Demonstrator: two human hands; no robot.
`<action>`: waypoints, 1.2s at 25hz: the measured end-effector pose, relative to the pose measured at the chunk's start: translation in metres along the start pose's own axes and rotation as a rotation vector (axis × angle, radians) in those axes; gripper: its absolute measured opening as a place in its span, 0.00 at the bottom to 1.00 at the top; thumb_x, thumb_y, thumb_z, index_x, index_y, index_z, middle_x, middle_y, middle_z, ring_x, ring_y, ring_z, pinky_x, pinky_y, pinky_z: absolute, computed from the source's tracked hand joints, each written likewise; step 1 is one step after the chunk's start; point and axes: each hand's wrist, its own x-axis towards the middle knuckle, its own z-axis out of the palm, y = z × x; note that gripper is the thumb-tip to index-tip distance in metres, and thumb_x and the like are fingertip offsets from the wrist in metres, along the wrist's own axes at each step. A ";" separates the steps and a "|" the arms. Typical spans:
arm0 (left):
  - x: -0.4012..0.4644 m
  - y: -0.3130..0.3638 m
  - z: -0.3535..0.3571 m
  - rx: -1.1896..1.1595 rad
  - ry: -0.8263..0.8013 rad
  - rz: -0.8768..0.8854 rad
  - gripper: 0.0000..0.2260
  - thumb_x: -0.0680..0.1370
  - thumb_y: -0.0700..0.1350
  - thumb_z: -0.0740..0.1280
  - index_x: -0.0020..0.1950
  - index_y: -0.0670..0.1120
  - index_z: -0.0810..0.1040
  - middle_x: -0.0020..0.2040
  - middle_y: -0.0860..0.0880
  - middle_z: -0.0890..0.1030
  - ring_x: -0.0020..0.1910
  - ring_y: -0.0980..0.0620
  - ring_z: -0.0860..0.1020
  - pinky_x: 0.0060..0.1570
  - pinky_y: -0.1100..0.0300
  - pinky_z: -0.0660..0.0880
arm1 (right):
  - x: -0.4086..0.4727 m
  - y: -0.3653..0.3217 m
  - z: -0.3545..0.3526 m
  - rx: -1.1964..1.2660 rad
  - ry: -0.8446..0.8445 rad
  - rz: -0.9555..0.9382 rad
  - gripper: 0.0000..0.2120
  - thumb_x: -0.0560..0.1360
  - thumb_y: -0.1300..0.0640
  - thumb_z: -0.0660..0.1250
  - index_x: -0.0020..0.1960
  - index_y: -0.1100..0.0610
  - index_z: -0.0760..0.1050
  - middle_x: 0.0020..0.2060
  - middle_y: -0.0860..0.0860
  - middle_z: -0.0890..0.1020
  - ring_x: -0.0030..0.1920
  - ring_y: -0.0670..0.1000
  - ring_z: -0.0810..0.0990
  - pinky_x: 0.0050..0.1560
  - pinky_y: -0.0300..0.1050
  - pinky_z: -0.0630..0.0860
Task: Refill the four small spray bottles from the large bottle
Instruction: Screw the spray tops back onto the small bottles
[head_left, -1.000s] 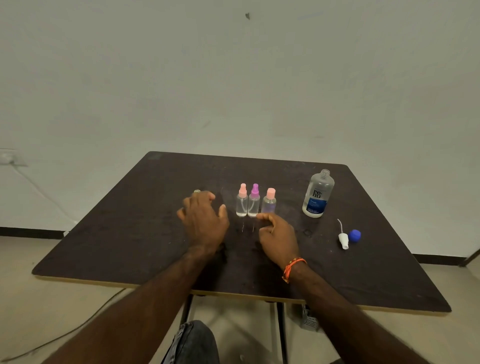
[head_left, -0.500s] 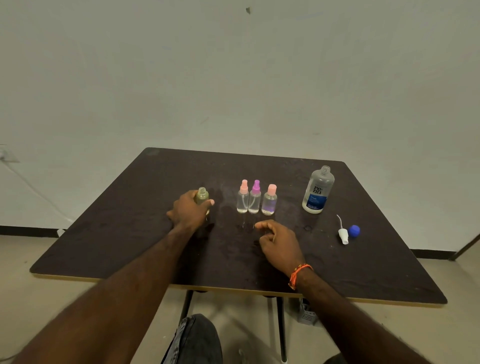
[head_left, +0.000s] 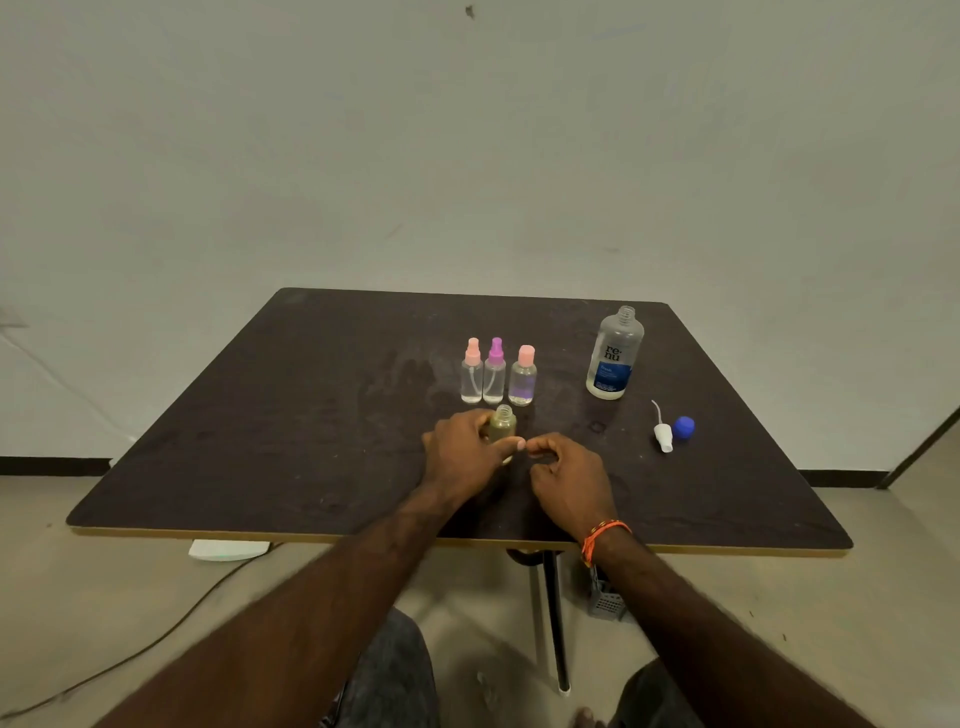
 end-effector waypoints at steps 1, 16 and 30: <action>-0.002 0.006 0.006 0.008 -0.015 0.018 0.14 0.73 0.61 0.75 0.49 0.54 0.84 0.42 0.57 0.85 0.46 0.55 0.82 0.59 0.45 0.76 | -0.002 0.003 -0.004 -0.010 0.005 0.013 0.14 0.72 0.62 0.65 0.52 0.48 0.81 0.47 0.44 0.84 0.49 0.43 0.81 0.54 0.44 0.79; 0.003 0.007 0.026 -0.020 -0.022 0.080 0.20 0.72 0.62 0.76 0.61 0.55 0.83 0.48 0.58 0.86 0.49 0.56 0.83 0.63 0.43 0.75 | 0.062 0.081 -0.102 -0.723 0.201 0.217 0.18 0.76 0.42 0.68 0.57 0.55 0.75 0.50 0.55 0.84 0.49 0.57 0.82 0.49 0.52 0.80; -0.003 0.009 0.025 -0.020 0.005 0.112 0.20 0.73 0.62 0.75 0.61 0.56 0.83 0.48 0.56 0.87 0.50 0.55 0.83 0.65 0.46 0.73 | 0.032 -0.068 -0.127 -0.097 0.320 -0.182 0.03 0.68 0.56 0.72 0.41 0.51 0.81 0.39 0.43 0.81 0.41 0.44 0.78 0.41 0.37 0.72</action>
